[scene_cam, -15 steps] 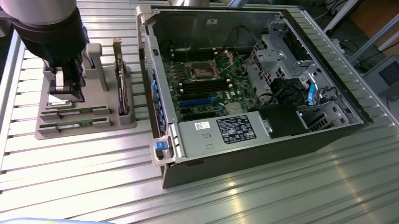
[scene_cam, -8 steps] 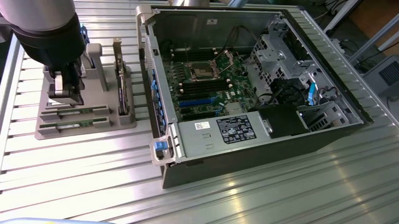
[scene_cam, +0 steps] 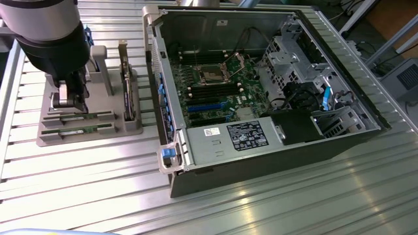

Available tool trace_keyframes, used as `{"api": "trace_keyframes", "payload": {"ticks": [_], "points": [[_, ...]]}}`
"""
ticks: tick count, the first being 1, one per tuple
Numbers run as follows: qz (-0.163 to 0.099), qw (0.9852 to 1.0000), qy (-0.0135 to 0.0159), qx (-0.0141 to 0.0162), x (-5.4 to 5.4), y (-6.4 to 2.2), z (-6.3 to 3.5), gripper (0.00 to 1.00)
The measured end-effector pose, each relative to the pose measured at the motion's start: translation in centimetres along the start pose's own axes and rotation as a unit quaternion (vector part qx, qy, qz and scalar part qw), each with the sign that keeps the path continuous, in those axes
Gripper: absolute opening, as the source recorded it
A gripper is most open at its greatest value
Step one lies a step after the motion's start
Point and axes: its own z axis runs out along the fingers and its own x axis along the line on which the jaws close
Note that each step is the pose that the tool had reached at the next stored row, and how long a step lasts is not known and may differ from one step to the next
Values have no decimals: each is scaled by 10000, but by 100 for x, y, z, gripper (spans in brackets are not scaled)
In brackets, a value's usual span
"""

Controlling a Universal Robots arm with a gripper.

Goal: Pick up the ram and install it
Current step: 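Pick up the ram and move it above insertion slot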

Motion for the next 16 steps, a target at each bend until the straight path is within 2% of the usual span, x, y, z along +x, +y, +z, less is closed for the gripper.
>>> {"api": "trace_keyframes", "payload": {"ticks": [14,15,16], "points": [[-1,10000,0,0,16,34,156,42],[-1,10000,0,0,22,49,223,42],[-1,10000,0,0,23,52,237,42]]}}
